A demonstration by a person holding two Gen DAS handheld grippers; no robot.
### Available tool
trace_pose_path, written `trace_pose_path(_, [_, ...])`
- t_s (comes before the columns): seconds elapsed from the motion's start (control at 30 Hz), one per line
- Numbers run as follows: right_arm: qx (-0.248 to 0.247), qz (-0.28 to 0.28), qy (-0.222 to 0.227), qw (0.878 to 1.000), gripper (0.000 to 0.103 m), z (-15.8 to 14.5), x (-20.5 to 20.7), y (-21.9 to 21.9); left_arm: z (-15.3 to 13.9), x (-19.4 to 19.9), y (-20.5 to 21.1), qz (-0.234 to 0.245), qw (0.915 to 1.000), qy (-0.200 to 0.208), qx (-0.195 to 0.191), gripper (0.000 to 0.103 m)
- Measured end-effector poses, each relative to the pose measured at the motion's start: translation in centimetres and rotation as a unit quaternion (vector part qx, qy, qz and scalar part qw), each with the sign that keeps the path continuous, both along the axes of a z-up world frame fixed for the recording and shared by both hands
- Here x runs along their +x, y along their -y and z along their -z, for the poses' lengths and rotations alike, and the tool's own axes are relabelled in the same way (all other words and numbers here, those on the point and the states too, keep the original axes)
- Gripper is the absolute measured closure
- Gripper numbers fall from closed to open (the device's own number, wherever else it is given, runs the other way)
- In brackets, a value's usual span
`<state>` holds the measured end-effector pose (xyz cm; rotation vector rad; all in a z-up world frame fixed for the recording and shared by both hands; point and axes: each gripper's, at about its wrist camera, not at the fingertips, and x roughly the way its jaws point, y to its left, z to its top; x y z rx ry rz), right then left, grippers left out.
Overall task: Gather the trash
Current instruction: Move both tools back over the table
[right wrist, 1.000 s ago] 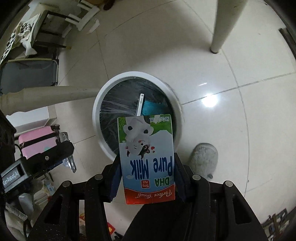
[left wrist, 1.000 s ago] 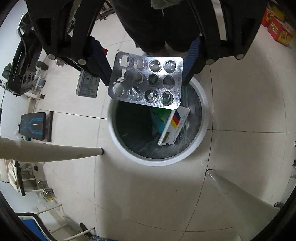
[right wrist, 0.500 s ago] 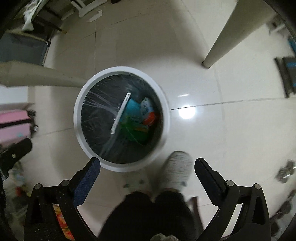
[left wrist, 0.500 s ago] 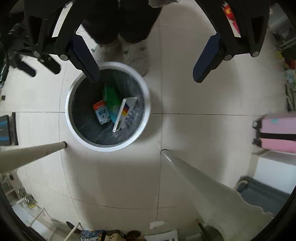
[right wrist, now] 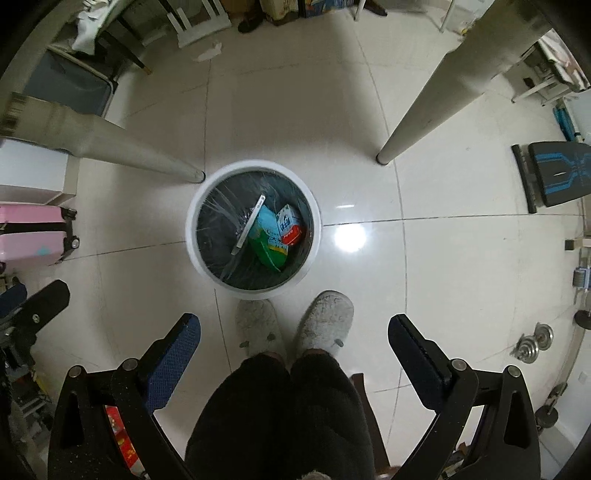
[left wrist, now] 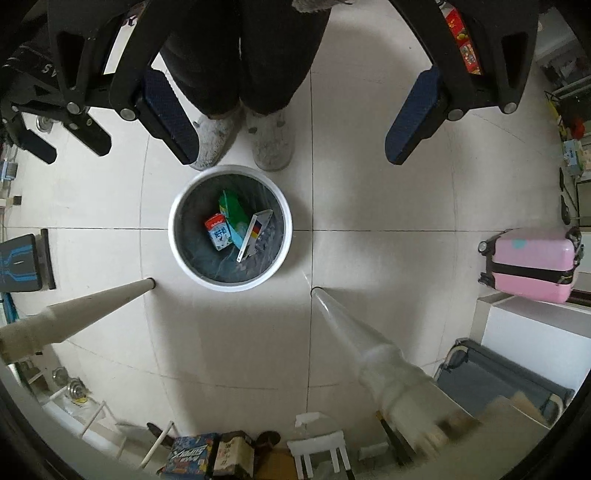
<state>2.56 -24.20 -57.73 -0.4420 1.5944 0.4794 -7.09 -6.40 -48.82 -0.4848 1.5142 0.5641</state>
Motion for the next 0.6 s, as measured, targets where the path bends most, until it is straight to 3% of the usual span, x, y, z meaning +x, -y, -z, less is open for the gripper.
trace_pose_path(0.33, [0.026, 0.010, 0.020, 0.999, 0.001, -14.7, -1.2, 0.8, -10.6, -1.1, 0.7, 0.013, 0.9994, 0.030, -0.007, 0.000])
trace_pose_path(0.6, [0.049, 0.005, 0.033, 0.998, 0.001, -26.0, -2.2, 0.1, -19.2, -2.0, 0.1, 0.019, 0.9968, 0.077, -0.009, 0.000])
